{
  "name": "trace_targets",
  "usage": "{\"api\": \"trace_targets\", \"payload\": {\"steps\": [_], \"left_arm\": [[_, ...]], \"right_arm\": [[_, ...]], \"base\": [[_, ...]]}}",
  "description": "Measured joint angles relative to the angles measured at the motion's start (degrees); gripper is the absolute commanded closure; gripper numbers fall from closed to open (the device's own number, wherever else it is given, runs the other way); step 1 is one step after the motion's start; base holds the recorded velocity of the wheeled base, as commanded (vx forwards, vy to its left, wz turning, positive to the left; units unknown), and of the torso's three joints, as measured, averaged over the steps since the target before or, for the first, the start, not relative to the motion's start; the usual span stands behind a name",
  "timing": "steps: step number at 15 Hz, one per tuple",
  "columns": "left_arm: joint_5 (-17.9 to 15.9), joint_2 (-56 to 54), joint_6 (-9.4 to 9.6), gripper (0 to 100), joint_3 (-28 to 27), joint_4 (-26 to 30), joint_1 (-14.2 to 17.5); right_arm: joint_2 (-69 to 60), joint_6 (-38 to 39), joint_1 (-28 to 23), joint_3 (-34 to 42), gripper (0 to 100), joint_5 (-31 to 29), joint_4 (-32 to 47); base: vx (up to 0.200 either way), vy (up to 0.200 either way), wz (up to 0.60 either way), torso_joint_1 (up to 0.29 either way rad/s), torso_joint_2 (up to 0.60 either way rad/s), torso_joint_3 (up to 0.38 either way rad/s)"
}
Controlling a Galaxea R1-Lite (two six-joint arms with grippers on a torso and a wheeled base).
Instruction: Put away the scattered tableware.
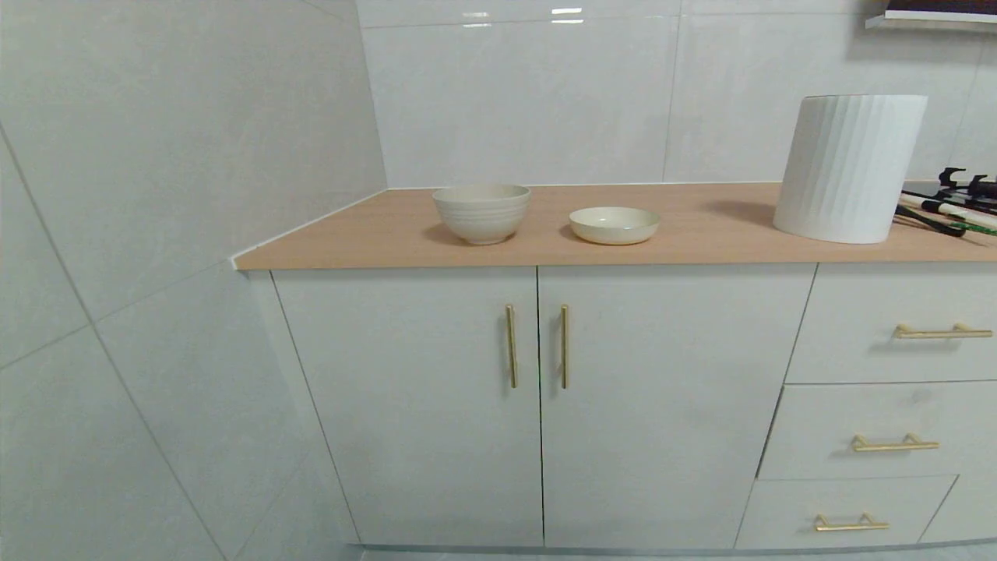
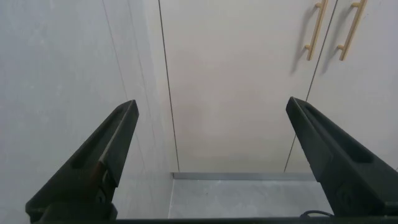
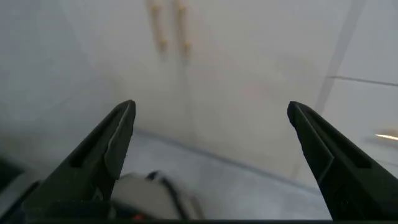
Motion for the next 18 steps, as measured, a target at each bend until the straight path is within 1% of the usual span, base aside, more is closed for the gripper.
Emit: {"api": "trace_targets", "payload": {"steps": [2,4,6,9,12,15,17,18], "left_arm": [[0.0,0.0,-0.02,0,0.0,0.0,0.0],[0.0,0.0,0.0,0,0.0,0.0,0.0],[0.0,0.0,0.02,0,0.0,0.0,0.0],[0.0,0.0,0.0,0,0.0,0.0,0.0],[0.0,0.0,0.02,0,0.0,0.0,0.0],[0.0,0.0,0.02,0,0.0,0.0,0.0],[0.0,0.0,0.02,0,0.0,0.0,0.0],[0.0,0.0,0.0,0,0.0,0.0,0.0]], "right_arm": [[8.8,0.3,3.4,-4.0,0,3.0,-0.4],[18.5,0.6,8.1,-8.0,0,4.1,-2.5],[30.0,1.2,13.6,-11.9,0,4.9,-8.1],[47.8,3.3,19.8,-17.9,0,5.4,-21.0],[64.0,7.7,24.0,-25.9,0,5.8,-32.1],[76.1,14.5,26.0,-36.6,0,6.0,-35.7],[82.4,17.0,26.6,-41.7,0,6.0,-36.5],[85.0,17.4,26.9,-43.1,0,6.0,-37.3]], "base": [[0.0,0.0,0.0,0.0,0.0,0.0],[0.0,0.0,0.0,0.0,0.0,0.0],[0.0,0.0,0.0,0.0,0.0,0.0],[0.0,0.0,0.0,0.0,0.0,0.0],[0.0,0.0,0.0,0.0,0.0,0.0],[0.0,0.0,0.0,0.0,0.0,0.0],[0.0,0.0,0.0,0.0,0.0,0.0],[0.0,0.0,0.0,0.0,0.0,0.0]]}}
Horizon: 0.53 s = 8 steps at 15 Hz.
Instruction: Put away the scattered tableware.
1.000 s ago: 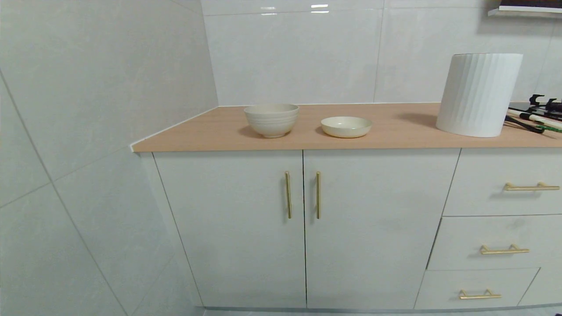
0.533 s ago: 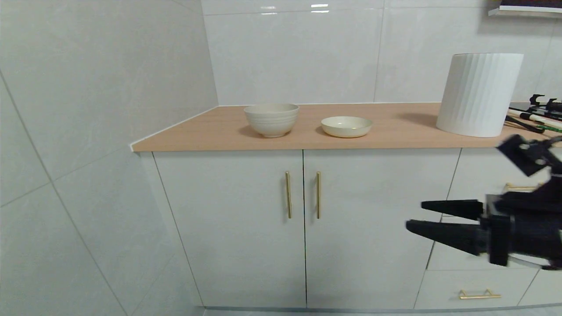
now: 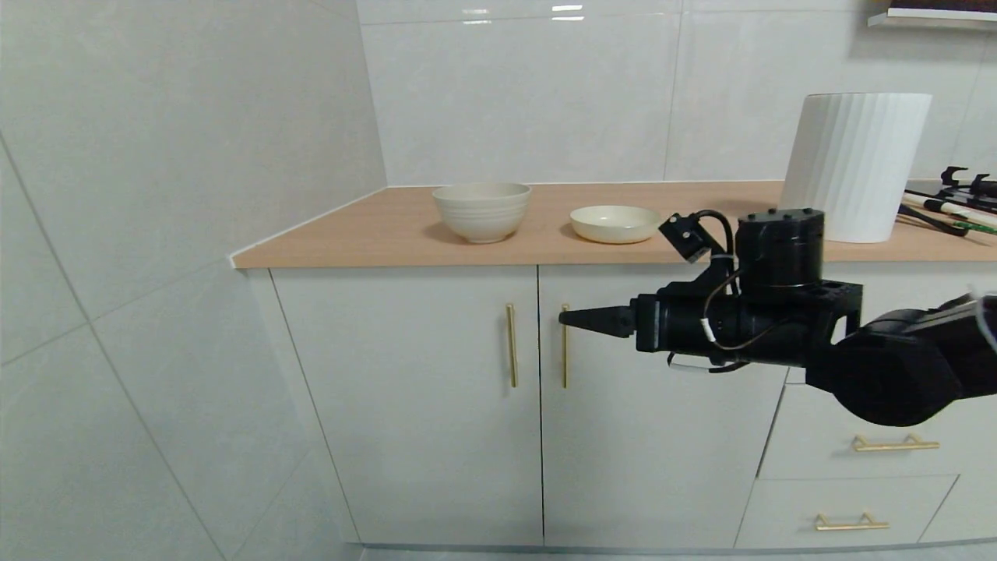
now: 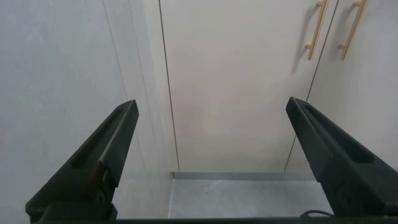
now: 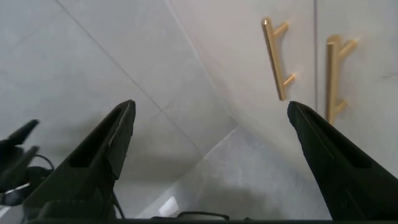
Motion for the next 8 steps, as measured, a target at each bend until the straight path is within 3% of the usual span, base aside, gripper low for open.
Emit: {"api": "trace_targets", "payload": {"steps": [8], "left_arm": [[0.0,0.0,0.02,0,0.0,0.0,0.0]], "right_arm": [[13.2,0.1,0.8,-3.1,0,-2.5,-9.4]], "base": [[0.0,0.0,0.0,0.0,0.0,0.0]]}}
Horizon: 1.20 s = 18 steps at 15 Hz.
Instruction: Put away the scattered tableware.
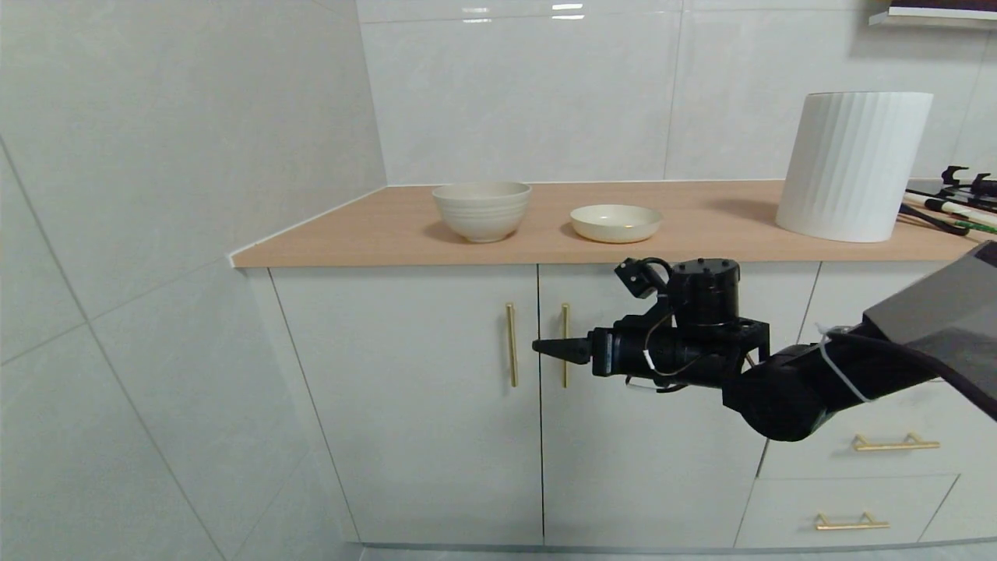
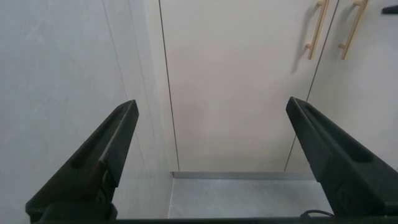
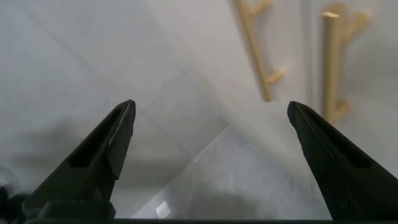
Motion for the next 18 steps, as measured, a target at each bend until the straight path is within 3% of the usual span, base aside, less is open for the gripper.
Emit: {"api": "trace_targets", "payload": {"steps": [4,18], "left_arm": [[0.0,0.0,0.0,0,0.0,0.0,0.0],[0.0,0.0,0.0,0,0.0,0.0,0.0]], "right_arm": [[4.4,0.7,-0.4,-3.5,0,-3.4,-2.1],[11.9,3.6,-2.0,-8.3,0,-3.8,-6.3]], "base": [[0.0,0.0,0.0,0.0,0.0,0.0],[0.0,0.0,0.0,0.0,0.0,0.0]]}}
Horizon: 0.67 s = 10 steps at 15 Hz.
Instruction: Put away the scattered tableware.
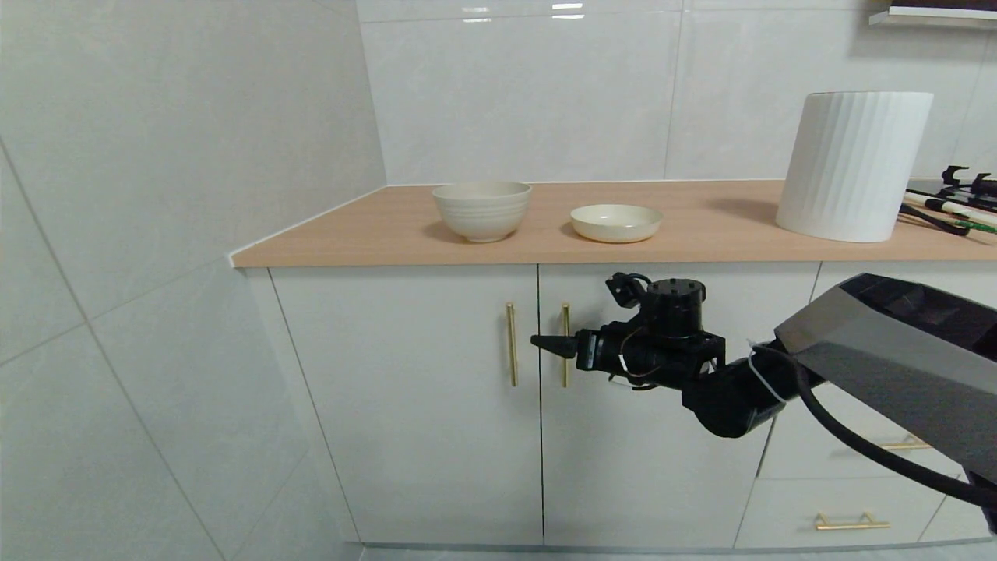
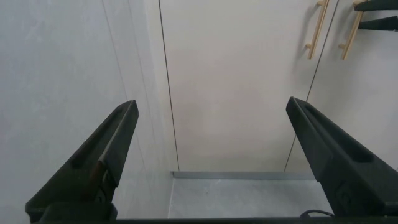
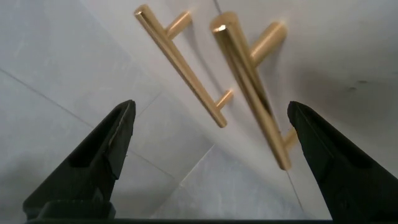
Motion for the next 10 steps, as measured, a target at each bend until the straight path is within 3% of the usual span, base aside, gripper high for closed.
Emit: {"api": "trace_targets", "payload": {"steps": [7,10], "left_arm": [[0.0,0.0,0.0,0,0.0,0.0,0.0],[0.0,0.0,-0.02,0,0.0,0.0,0.0]], "right_arm": [[2.4,0.3,1.1,-0.3,0,0.1,-3.6],[3.4,4.7,1.9,-0.2,0,0.4,-7.2]], "base": [[0.0,0.0,0.0,0.0,0.0,0.0],[0.0,0.0,0.0,0.0,0.0,0.0]]}}
